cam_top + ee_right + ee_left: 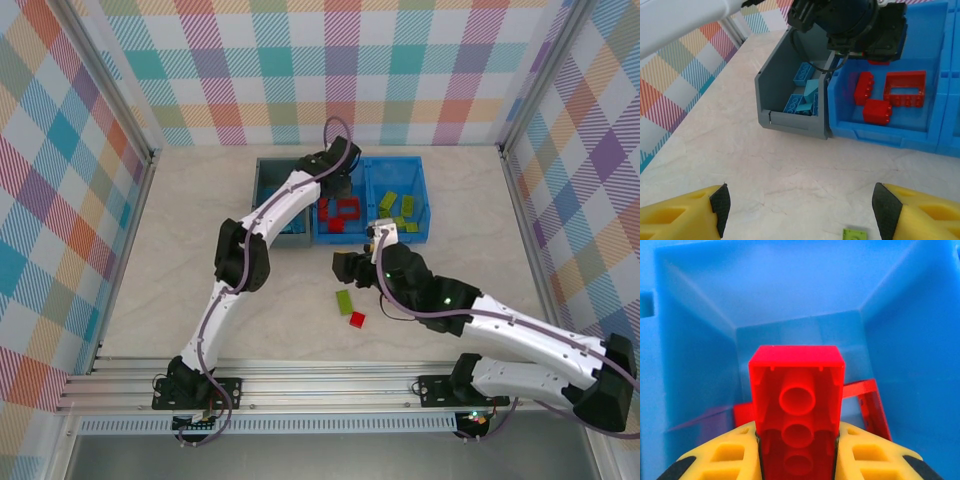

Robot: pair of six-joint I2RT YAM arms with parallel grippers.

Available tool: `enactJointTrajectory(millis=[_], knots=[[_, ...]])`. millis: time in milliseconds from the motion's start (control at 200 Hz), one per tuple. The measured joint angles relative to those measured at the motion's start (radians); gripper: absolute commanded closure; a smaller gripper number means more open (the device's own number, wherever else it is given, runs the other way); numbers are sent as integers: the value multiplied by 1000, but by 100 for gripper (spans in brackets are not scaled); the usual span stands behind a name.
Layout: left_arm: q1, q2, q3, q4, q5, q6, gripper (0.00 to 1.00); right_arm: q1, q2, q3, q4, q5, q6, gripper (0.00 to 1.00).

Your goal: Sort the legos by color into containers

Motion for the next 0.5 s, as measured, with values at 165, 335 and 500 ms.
enactJointTrajectory(millis=[165,335,500], knots=[[10,61,68,31,14,-44,73,0,24,0,23,5,8,23],[29,101,85,40,41,-86,50,0,10,-5,28,5,31,23],[34,109,85,39,104,-114,40,0,-33,-15,16,6,49,23]])
